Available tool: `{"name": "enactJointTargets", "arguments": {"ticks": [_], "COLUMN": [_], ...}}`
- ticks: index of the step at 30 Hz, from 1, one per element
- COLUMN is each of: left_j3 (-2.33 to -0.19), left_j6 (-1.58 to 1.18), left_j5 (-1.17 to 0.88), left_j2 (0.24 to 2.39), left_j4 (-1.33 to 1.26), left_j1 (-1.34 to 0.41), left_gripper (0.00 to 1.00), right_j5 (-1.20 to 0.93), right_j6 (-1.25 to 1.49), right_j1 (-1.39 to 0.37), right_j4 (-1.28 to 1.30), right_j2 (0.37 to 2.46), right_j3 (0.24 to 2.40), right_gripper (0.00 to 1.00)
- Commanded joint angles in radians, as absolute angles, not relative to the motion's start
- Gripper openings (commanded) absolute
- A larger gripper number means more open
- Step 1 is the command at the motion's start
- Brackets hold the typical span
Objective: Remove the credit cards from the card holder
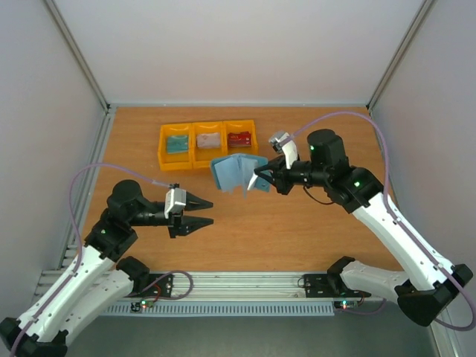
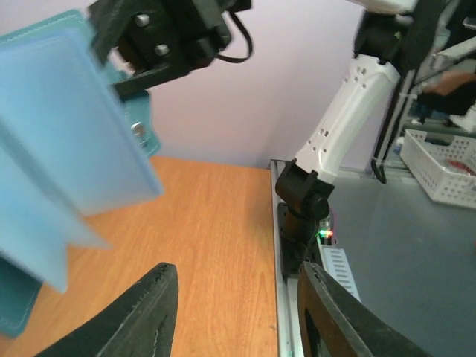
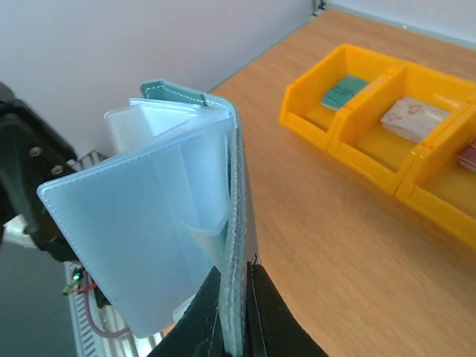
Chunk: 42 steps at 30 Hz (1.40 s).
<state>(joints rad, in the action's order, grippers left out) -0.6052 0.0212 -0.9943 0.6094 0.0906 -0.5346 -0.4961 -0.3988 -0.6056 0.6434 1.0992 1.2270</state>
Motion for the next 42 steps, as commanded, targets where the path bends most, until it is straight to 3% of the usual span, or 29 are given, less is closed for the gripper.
{"name": "enactJointTargets", "arguments": {"ticks": [1, 3, 7, 15, 19, 30, 35, 42], "left_j3": [-0.689, -0.684, -0.644, -0.634, -0.638, -0.673, -0.666, -0.655], "left_j6": [0.209, 0.307, 0.36, 0.119, 0.025, -0.187, -0.229, -0.184], "left_j5": [-0.862, -0.811, -0.802, -1.038, -1.055, -0.963, -0.88, -0.998], "left_j2": [0.593, 0.592, 0.621, 0.709, 0.731, 0.774, 0.787, 0.766], "left_j4": [0.332, 0.404, 0.344, -0.061, -0.182, -0.226, -0.257, -0.223], "left_j1": [-0.534, -0.516, -0.477, -0.48, -0.59, -0.668, -0.674, -0.682], "left_gripper": [0.35, 0.27, 0.27, 0.59, 0.71, 0.82, 0.69, 0.37], "right_j5": [-0.684, -0.801, -1.015, -1.099, -1.04, -1.057, -1.048, -1.051], "right_j6": [-0.453, -0.499, -0.537, -0.494, -0.421, -0.43, -0.498, -0.553], "right_j1": [-0.579, -0.577, -0.576, -0.577, -0.581, -0.619, -0.691, -0.709], "right_j4": [0.621, 0.62, 0.631, 0.595, 0.493, 0.464, 0.527, 0.597], "right_j2": [1.007, 0.972, 0.954, 0.973, 1.002, 1.06, 1.106, 1.121], "right_j3": [1.217, 1.209, 1.225, 1.203, 1.156, 1.151, 1.196, 1.214], "right_gripper": [0.01, 0.01, 0.01, 0.01, 0.01, 0.01, 0.01, 0.01]}}
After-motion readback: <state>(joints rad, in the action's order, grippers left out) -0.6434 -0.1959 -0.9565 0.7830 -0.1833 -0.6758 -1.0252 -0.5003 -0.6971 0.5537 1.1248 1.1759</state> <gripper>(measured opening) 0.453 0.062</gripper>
